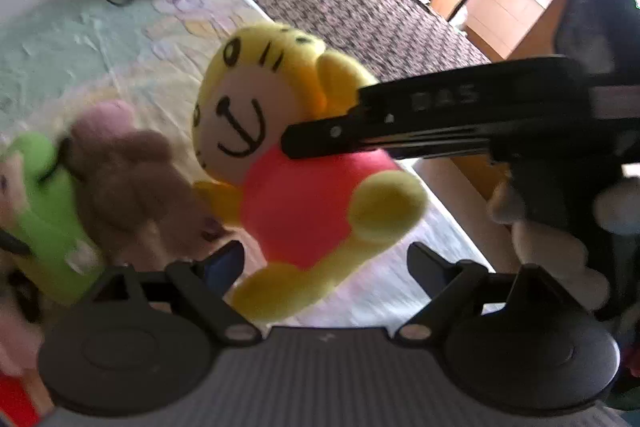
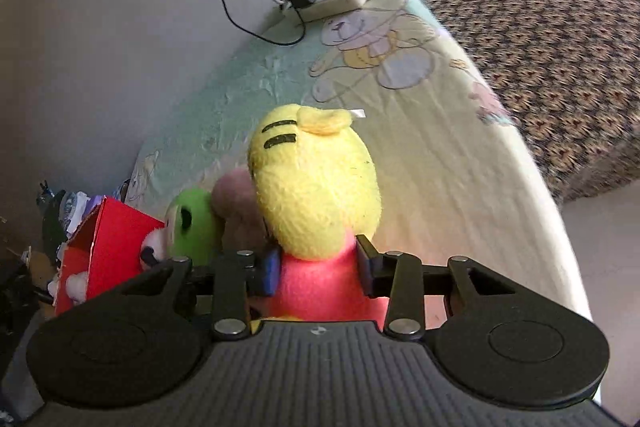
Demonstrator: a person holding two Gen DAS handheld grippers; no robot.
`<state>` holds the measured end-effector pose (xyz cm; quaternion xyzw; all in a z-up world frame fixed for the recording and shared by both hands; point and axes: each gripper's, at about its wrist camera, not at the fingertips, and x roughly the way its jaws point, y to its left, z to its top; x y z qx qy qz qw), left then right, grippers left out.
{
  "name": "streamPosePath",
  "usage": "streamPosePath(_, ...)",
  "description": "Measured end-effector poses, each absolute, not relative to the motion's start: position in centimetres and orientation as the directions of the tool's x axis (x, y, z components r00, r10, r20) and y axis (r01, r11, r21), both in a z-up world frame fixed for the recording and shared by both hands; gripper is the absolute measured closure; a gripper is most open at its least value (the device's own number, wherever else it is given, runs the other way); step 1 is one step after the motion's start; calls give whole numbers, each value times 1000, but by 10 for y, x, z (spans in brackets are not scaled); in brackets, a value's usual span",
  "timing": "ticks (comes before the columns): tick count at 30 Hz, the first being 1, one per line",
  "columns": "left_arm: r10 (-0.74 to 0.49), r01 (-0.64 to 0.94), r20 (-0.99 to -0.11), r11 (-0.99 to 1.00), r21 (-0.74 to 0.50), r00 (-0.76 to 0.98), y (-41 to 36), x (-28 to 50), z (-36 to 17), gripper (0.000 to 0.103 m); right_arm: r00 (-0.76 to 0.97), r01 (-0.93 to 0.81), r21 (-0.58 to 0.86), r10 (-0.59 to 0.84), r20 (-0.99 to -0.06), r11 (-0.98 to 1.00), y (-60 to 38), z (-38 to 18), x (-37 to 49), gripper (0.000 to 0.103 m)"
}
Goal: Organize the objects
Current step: 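Close the right gripper on the yellow tiger and lift it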
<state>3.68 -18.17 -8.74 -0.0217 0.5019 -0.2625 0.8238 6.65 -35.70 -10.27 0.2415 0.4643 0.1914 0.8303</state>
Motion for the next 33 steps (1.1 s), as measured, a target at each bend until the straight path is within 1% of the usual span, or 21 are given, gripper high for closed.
streamPosePath(5, -510, 454, -799, 822, -344, 318, -195, 29, -93, 15, 518, -57, 584, 524, -676, 810, -373, -99, 42, 63)
streamPosePath(10, -549, 494, -776, 791, -361, 312, -204, 17, -90, 16, 542, -46, 574, 503, -673, 818, -378, -90, 22, 63)
streamPosePath(14, -560, 504, -758, 786, -359, 334, -200, 5, -79, 16, 556, -67, 575, 509, -657, 816, -376, -79, 7, 63)
streamPosePath(18, -550, 498, -732, 802, -328, 403, -188, -14, -60, 16, 573, -129, 588, 544, -614, 799, -367, -63, -6, 63)
streamPosePath(23, -507, 449, -702, 845, -291, 500, -155, -32, -33, 16, 561, -232, 612, 618, -551, 756, -336, -43, -9, 64)
streamPosePath(28, -473, 406, -658, 874, -268, 586, -105, -48, -8, 16, 543, -321, 621, 676, -498, 715, -292, -20, -7, 64)
streamPosePath(33, -444, 382, -631, 892, -243, 636, -51, -55, 12, 16, 540, -359, 633, 706, -458, 686, -241, 1, -10, 64)
